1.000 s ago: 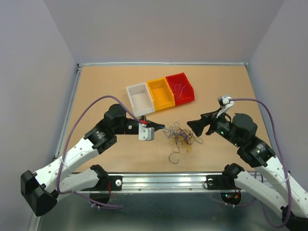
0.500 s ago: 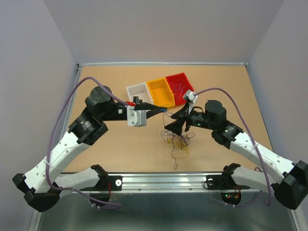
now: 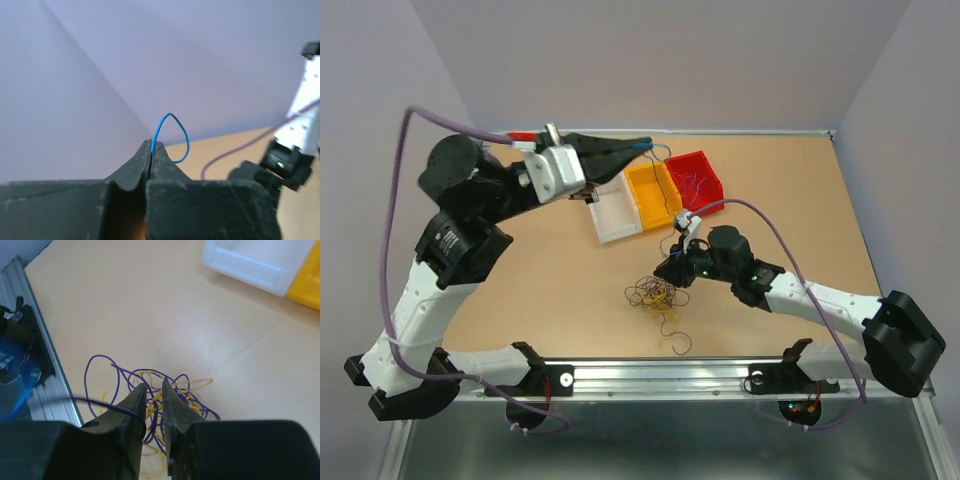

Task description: Untangle the cables

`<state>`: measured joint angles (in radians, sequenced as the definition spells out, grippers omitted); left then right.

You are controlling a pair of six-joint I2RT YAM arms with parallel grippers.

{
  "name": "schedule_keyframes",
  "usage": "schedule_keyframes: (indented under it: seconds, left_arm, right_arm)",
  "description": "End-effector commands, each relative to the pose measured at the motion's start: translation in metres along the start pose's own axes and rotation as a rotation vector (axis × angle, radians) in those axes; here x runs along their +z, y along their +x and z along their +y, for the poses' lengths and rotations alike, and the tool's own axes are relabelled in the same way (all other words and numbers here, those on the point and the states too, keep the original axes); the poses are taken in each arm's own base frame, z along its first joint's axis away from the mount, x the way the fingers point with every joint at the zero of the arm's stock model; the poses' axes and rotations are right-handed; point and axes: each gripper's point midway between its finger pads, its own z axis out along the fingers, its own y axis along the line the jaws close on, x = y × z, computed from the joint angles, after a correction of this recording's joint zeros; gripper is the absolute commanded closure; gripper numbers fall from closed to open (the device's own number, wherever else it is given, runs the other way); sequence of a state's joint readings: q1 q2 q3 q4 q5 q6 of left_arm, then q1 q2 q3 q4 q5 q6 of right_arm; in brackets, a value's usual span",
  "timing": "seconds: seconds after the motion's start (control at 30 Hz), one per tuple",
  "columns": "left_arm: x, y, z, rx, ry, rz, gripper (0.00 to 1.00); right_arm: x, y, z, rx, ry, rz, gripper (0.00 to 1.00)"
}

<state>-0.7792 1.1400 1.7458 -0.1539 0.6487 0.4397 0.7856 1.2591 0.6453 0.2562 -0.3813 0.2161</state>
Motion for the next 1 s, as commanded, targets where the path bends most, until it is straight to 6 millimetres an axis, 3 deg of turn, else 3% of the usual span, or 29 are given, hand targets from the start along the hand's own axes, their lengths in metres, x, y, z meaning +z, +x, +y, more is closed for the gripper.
schedule_keyframes:
  seconds: [0.0, 0.1, 0.23, 0.3, 0.37, 0.4, 0.47, 0.5, 0.57, 0.6, 0.7, 0.87, 0.97]
  left_arm:
    - [-0.049, -0.106, 0.066, 0.088, -0.386, -0.194, 1.0]
    - [-0.087, -0.14, 0.088, 0.112, -0.577, -0.272, 1.0]
    - [-0.104, -0.145, 0.093, 0.111, -0.651, -0.285, 1.0]
    - [-0.098, -0.126, 0.085, 0.107, -0.62, -0.25, 1.0]
    - [-0.088, -0.106, 0.078, 0.108, -0.579, -0.212, 1.0]
    - [-0.08, -0.083, 0.074, 0.1, -0.558, -0.168, 1.0]
    - [-0.074, -0.063, 0.072, 0.103, -0.551, -0.132, 1.0]
    - [-0.069, -0.039, 0.067, 0.095, -0.542, -0.093, 1.0]
    - [-0.067, -0.023, 0.065, 0.1, -0.551, -0.084, 1.0]
    - [-0.063, -0.001, 0.06, 0.091, -0.541, -0.05, 1.0]
    - [-0.056, 0.031, 0.056, 0.086, -0.536, -0.004, 1.0]
    - [-0.039, 0.072, 0.052, 0.069, -0.506, 0.053, 1.0]
    - [-0.026, 0.097, 0.047, 0.056, -0.462, 0.091, 1.0]
  right_arm:
    - [-0.006, -0.017, -0.024, 0.016, 0.153, -0.107, 0.75]
    - [0.0, -0.007, -0.045, 0.059, 0.257, -0.068, 0.75]
    - [0.0, 0.0, -0.062, 0.091, 0.347, -0.063, 0.74]
    - [-0.005, -0.008, -0.061, 0.094, 0.359, -0.095, 0.74]
    - [-0.012, -0.014, -0.059, 0.09, 0.357, -0.121, 0.62]
    - [-0.02, -0.019, -0.06, 0.085, 0.381, -0.157, 0.53]
    - [-0.027, -0.025, -0.06, 0.077, 0.392, -0.198, 0.51]
    - [-0.033, -0.029, -0.058, 0.075, 0.392, -0.229, 0.47]
    - [-0.035, -0.031, -0.057, 0.065, 0.388, -0.237, 0.4]
    - [-0.034, -0.03, -0.055, 0.062, 0.378, -0.234, 0.37]
    - [-0.022, -0.021, -0.055, 0.07, 0.349, -0.186, 0.3]
    - [0.013, 0.007, -0.054, 0.105, 0.278, -0.039, 0.3]
    - [0.009, 0.002, -0.06, 0.122, 0.325, -0.07, 0.25]
